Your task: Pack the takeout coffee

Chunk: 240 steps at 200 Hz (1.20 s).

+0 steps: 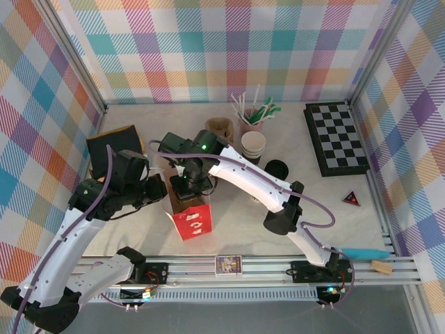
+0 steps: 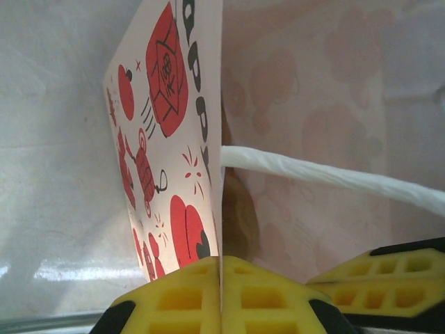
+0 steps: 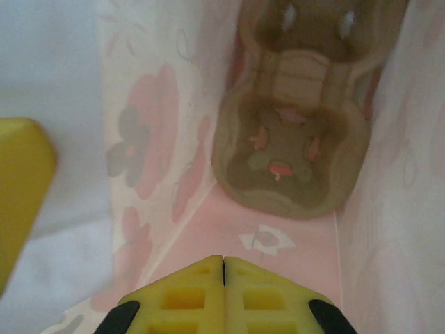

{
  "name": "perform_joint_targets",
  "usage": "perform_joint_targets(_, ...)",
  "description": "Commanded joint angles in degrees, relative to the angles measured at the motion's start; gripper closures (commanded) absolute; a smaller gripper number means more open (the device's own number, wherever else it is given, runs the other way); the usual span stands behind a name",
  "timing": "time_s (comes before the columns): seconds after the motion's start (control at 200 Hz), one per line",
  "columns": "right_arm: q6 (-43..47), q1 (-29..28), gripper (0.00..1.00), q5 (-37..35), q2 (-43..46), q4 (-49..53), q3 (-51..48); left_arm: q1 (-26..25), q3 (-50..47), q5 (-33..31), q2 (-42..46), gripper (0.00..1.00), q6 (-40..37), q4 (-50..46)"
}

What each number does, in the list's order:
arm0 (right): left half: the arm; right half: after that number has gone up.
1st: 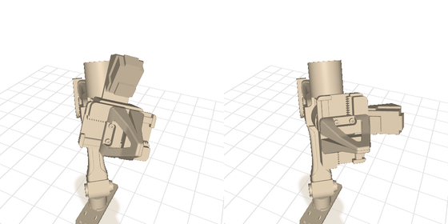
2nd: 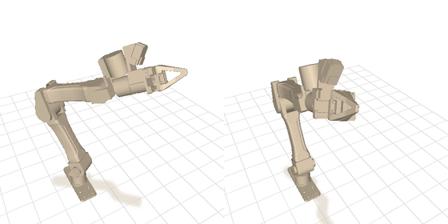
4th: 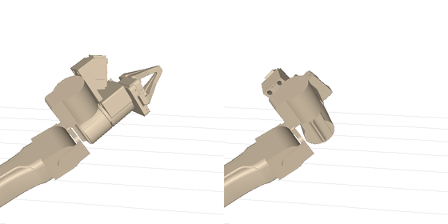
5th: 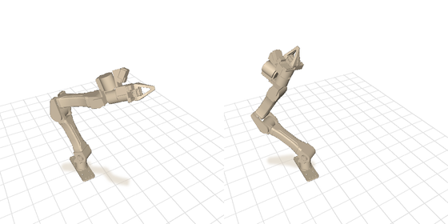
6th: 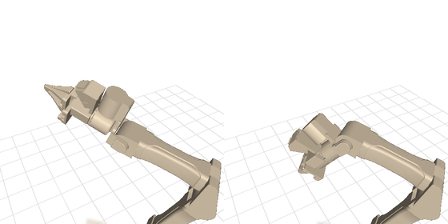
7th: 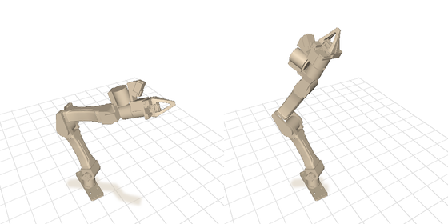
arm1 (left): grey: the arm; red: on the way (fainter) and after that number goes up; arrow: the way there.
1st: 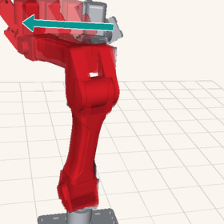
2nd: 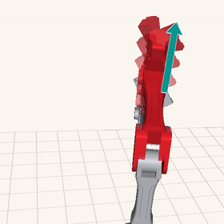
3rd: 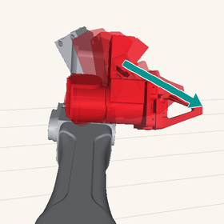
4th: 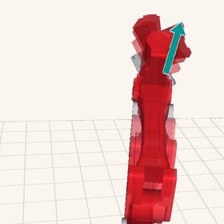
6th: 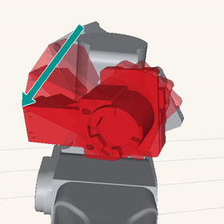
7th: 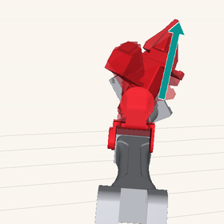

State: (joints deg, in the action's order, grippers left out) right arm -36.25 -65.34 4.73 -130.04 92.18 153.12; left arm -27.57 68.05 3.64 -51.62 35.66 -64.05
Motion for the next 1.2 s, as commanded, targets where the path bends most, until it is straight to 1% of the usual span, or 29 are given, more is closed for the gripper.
perform_joint_targets(0.0, -1.4, -0.5, 1.00, -2.9, -1.1, 2.7, -0.4, 0.4, 0.3, -1.6, -0.2, 1.00, -1.8, 4.1)
perform_joint_targets(0.105, -1.4, -0.4, 1.00, -3.1, -1.8, 2.0, -1.0, 0.4, -1.1, -0.3, -0.3, 1.00, -0.1, 4.7)
perform_joint_targets(0.265, -1.6, 0.4, 1.00, -2.9, -5.4, 3.5, 2.4, 0.5, -3.6, 1.1, 0.3, 1.00, 1.7, 6.0)
perform_joint_targets(0.325, -2.1, 0.6, 1.00, -4.1, -5.7, 4.2, 2.1, 0.4, -3.9, 1.4, 0.2, 1.00, 2.0, 6.2)
perform_joint_targets(0.435, -1.8, 0.7, 1.00, -4.2, -5.3, 2.6, -1.5, 0.4, -4.1, 2.0, -0.3, 1.00, 2.2, 7.0)
perform_joint_targets(0.63, -1.8, 2.4, 1.00, -4.8, -7.5, 2.1, 1.3, 0.4, -3.9, 2.7, -0.9, 1.00, 1.6, 6.8)
perform_joint_targets(0.805, -0.5, 1.8, 1.00, -6.5, -7.2, 0.1, -2.5, 0.4, -3.7, 2.4, -1.2, 1.00, 1.6, 6.7)
perform_joint_targets(0.915, -0.5, 1.1, 1.00, -9.6, -7.1, 1.2, -3.5, 0.4, -3.0, 1.9, -1.9, 1.00, 1.7, 6.6)
perform_joint_targets(1.035, -0.7, 1.2, 1.00, -9.5, -6.0, -0.7, -8.4, 0.5, -2.8, 1.6, -1.8, 1.00, 1.9, 6.4)
perform_joint_targets(1.195, -0.5, 1.1, 1.00, -8.9, -7.8, -1.1, -9.2, 0.5, -3.3, 1.6, -1.6, 1.00, 2.4, 6.1)
